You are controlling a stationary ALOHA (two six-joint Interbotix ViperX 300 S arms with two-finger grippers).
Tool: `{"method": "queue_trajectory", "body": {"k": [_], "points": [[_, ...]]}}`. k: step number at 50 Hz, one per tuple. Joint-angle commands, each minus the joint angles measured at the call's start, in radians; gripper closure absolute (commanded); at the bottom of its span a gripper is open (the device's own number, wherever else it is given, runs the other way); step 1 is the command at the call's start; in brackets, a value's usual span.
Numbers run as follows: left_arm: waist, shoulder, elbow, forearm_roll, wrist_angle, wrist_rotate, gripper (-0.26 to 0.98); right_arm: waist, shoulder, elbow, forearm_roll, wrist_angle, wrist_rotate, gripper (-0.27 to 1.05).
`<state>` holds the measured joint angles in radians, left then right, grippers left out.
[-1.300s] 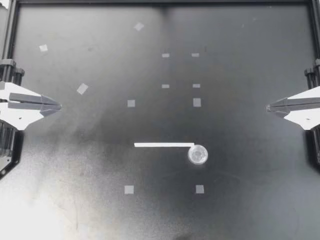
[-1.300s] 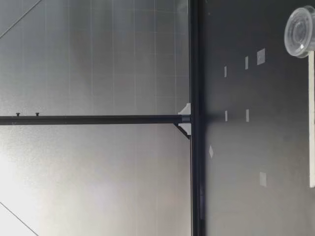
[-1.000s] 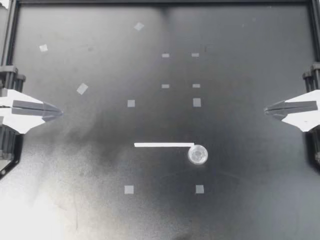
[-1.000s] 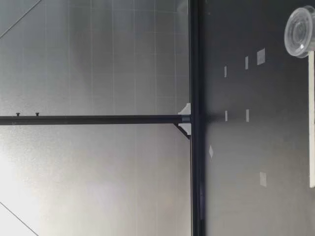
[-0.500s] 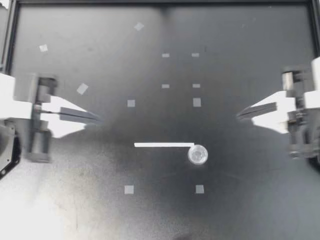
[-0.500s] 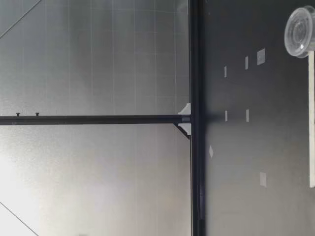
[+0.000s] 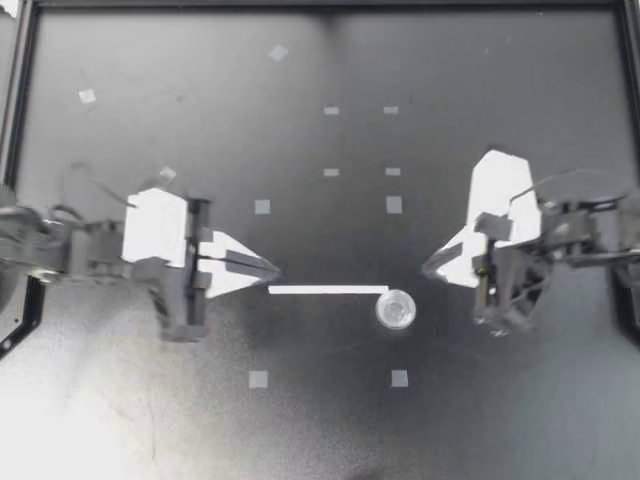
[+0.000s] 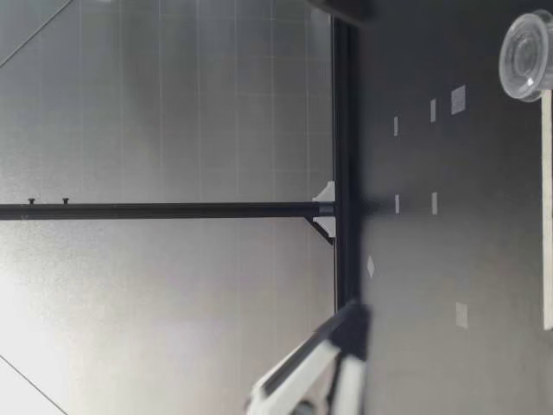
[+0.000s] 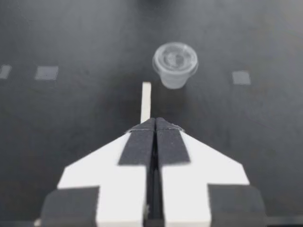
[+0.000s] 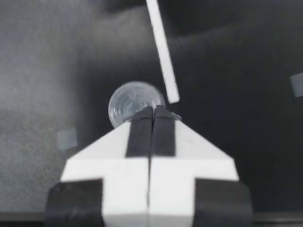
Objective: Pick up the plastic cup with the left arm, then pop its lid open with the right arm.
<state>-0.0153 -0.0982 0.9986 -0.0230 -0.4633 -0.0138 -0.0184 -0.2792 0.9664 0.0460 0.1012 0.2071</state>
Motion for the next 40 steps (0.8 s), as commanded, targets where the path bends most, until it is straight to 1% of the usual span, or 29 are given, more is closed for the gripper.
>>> {"method": "queue_trajectory", "body": {"k": [1,6,15,22,28,34,40], "points": [[-0.002,0.034,-0.044,-0.002,-0.015,0.0,0.73,0.025,0.037,-0.029,0.006,-0.029,0.006,0.89],[-0.002,0.081,-0.072,-0.002,-0.015,0.006,0.66,0.041,0.086,-0.032,0.006,-0.063,0.028,0.89],[-0.002,0.158,-0.12,-0.002,-0.015,0.012,0.47,0.058,0.156,-0.028,0.006,-0.117,0.071,0.89],[-0.002,0.216,-0.163,-0.002,-0.014,0.012,0.29,0.066,0.17,-0.025,0.006,-0.14,0.075,0.89],[-0.002,0.267,-0.206,-0.002,-0.006,0.011,0.18,0.071,0.172,-0.014,0.006,-0.155,0.081,0.89],[-0.003,0.311,-0.247,-0.002,0.003,0.009,0.11,0.071,0.173,0.002,0.006,-0.172,0.106,0.89],[-0.002,0.345,-0.291,0.002,0.029,0.014,0.11,0.077,0.17,0.017,0.006,-0.202,0.124,0.89]]}}
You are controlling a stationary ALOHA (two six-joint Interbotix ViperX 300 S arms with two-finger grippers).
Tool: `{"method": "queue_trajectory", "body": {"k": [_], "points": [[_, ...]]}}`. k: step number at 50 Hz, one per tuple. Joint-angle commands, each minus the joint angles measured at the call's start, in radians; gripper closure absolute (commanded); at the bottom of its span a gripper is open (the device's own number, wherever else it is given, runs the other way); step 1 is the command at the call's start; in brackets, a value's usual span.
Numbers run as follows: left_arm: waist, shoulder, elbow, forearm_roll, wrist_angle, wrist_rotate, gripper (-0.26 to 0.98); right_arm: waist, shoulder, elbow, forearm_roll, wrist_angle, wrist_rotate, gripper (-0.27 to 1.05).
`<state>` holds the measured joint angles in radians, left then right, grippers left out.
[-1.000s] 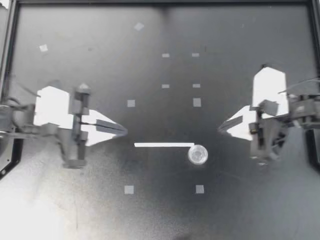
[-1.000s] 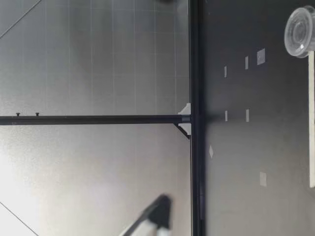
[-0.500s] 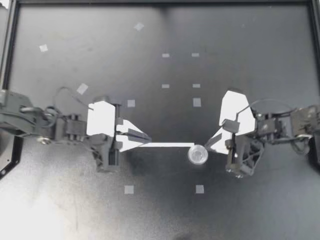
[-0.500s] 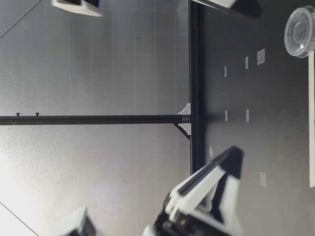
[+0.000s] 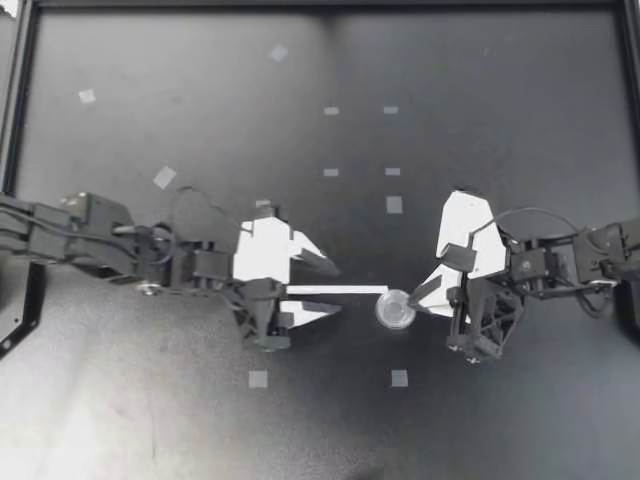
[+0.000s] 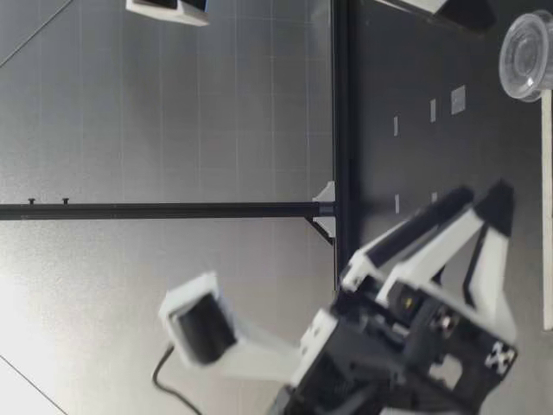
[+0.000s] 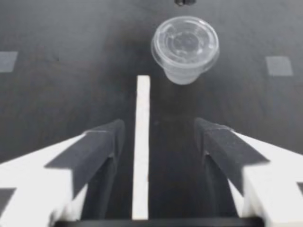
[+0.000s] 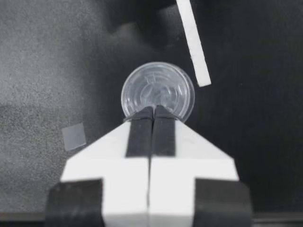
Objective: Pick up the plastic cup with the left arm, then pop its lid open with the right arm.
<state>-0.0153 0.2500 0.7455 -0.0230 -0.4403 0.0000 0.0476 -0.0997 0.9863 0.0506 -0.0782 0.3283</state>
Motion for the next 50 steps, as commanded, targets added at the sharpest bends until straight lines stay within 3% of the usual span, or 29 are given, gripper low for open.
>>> {"method": "queue_trajectory", "body": {"k": [1,50], "points": [[-0.002,0.0,-0.043,0.002,0.009,0.0,0.11,0.011,-0.009,0.0,0.002,-0.029,0.005,0.89],[-0.031,0.14,-0.193,0.006,0.025,0.009,0.1,0.018,0.012,0.011,-0.005,-0.054,0.008,0.89]]}}
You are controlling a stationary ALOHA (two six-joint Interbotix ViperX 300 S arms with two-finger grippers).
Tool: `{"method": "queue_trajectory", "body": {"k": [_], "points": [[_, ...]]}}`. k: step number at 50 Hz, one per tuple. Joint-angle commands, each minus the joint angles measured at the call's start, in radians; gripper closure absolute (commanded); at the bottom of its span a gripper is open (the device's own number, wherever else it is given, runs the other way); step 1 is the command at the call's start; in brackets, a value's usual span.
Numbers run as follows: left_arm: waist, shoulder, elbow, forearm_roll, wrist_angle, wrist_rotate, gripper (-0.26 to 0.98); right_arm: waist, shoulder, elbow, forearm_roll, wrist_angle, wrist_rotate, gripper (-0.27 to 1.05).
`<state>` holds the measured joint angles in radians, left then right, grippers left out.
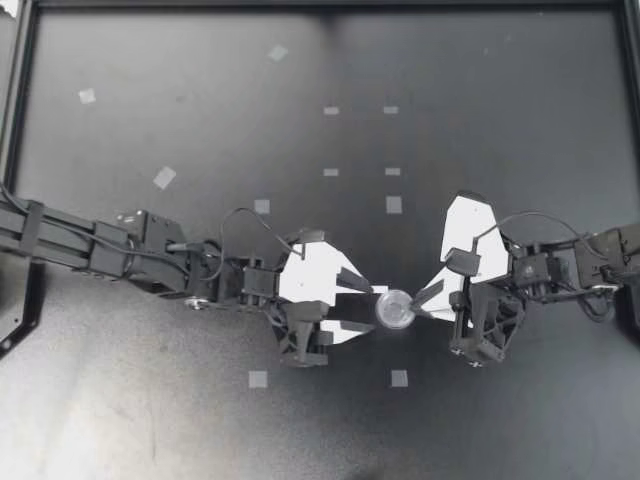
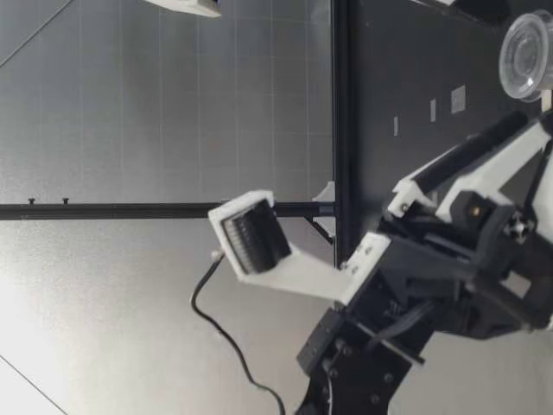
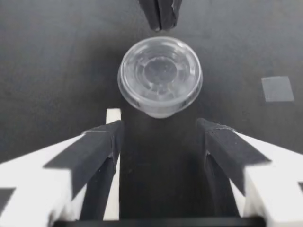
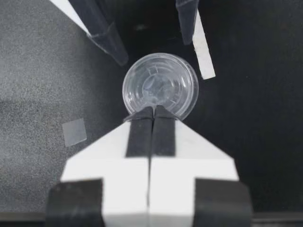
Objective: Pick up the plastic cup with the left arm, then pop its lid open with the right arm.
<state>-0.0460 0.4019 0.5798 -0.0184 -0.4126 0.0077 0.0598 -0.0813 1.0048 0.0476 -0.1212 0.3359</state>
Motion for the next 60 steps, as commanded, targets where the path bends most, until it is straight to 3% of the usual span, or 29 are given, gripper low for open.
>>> {"method": "queue_trajectory", "body": {"k": [1,60], "points": [[-0.002,-0.011,-0.031,0.002,-0.003,0.002,0.1,0.005,-0.006,-0.008,-0.002,-0.009,0.0,0.89],[-0.002,0.037,-0.089,0.003,0.0,-0.017,0.1,0.02,0.087,-0.012,-0.002,-0.041,0.012,0.89]]}}
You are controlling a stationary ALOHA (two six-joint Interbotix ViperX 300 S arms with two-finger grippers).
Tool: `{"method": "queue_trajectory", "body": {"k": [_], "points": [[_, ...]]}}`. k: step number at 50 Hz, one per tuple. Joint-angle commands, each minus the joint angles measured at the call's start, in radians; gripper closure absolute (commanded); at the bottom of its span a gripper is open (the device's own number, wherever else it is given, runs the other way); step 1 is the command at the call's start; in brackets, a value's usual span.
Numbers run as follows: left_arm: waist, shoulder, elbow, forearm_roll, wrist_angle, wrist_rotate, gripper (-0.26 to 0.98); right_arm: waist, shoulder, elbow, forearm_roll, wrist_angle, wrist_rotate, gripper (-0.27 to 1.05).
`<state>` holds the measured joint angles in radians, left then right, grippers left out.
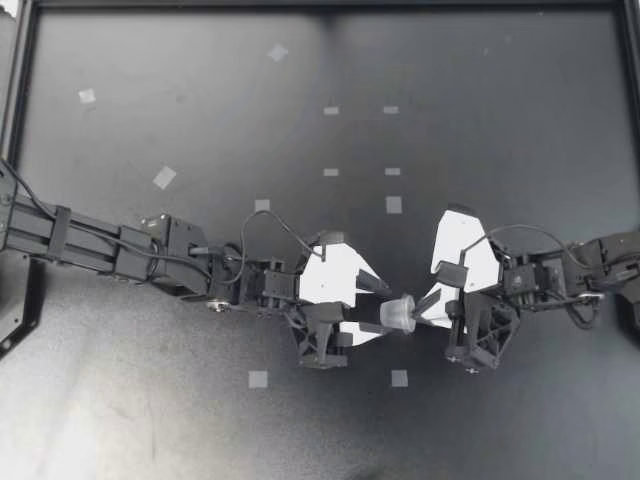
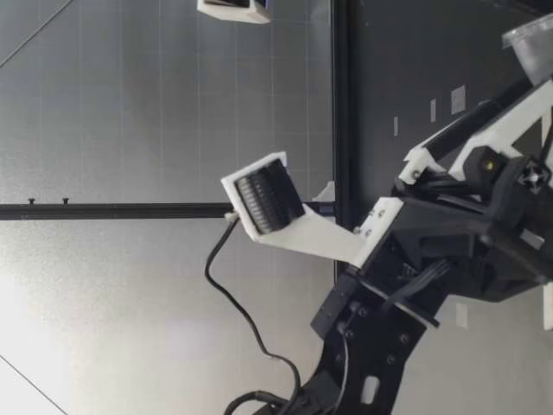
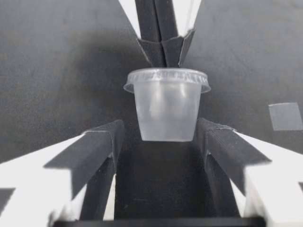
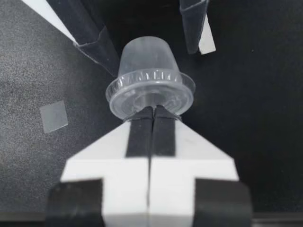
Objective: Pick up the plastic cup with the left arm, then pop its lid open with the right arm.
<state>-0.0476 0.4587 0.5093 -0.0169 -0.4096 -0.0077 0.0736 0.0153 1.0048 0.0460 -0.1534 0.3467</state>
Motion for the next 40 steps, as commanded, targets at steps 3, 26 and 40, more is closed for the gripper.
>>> {"method": "queue_trajectory", "body": {"k": [3,26,40], "points": [[-0.003,-0.02,-0.02,0.002,-0.005,-0.002,0.11,0.006,-0.011,-0.012,0.0,-0.009,0.002,0.89],[-0.003,-0.018,-0.026,0.002,-0.003,-0.002,0.2,0.006,-0.02,-0.009,0.0,-0.012,0.002,0.89],[-0.006,-0.014,-0.038,0.002,-0.003,0.0,0.33,0.006,-0.035,-0.008,0.0,-0.012,0.003,0.89]]}}
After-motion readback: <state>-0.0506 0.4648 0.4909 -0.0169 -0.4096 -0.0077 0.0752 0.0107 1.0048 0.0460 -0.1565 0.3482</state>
